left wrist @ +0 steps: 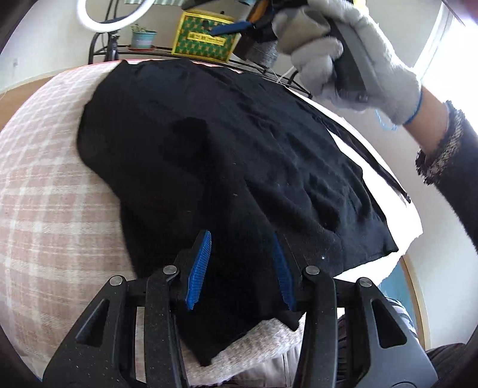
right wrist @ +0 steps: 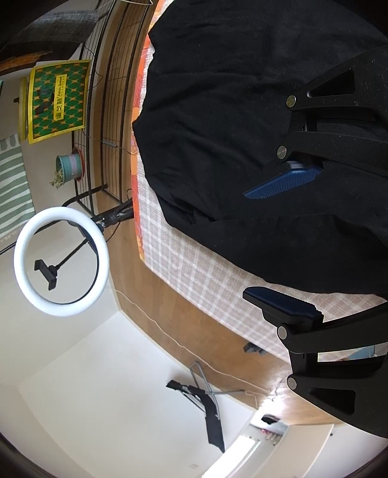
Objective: Fold large clothes
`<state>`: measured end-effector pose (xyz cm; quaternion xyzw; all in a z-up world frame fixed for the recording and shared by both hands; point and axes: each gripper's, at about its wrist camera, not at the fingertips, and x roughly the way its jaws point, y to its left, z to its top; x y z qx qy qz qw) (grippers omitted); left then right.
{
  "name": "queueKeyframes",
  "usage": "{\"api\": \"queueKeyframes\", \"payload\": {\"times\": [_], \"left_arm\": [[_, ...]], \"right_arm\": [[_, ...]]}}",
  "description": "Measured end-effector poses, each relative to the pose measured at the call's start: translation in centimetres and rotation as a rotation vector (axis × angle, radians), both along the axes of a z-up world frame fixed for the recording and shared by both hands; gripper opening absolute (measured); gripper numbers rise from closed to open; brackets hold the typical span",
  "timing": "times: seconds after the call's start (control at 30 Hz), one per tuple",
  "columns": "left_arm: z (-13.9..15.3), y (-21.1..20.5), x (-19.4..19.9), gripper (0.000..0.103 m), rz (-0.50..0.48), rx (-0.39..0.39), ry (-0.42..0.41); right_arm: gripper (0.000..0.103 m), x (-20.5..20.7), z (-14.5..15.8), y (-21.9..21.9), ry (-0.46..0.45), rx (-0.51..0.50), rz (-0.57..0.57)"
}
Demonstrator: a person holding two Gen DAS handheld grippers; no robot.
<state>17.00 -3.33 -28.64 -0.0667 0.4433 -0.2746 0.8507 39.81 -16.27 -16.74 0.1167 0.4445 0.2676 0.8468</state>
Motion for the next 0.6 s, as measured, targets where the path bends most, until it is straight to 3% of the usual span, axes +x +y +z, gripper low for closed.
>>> {"api": "queueKeyframes", "payload": {"times": [0.07,0.1,0.13,0.37,0.6], "left_arm": [[-0.2,-1.1,0.0,0.038,-0.005,0.018,-0.008],[-0.3,-1.6,0.0,0.029,-0.005,0.028,-0.013],[-0.5,-2.2,-0.1,0.007,-0.008,0.038,-0.017],[1.3,-1.2,-1.3,0.003,0.004,-0.048,-0.063],[2.4,1.8,-1.6,0.003,0.041,-0.096,-0.070]], "right_arm": [[0.061,0.2,0.5,-0.2,-0.009,-0.011,-0.003],[0.061,0.1,0.7,-0.4,-0.017,-0.015,-0.003],[0.061,0.3,0.9,-0.5,-0.024,-0.019,-0.003],[0.061,3.9,0.6,0.3,-0.016,0.008,0.015],[0.061,10.3,-3.9,5.1,0.080,0.024,0.060]]}}
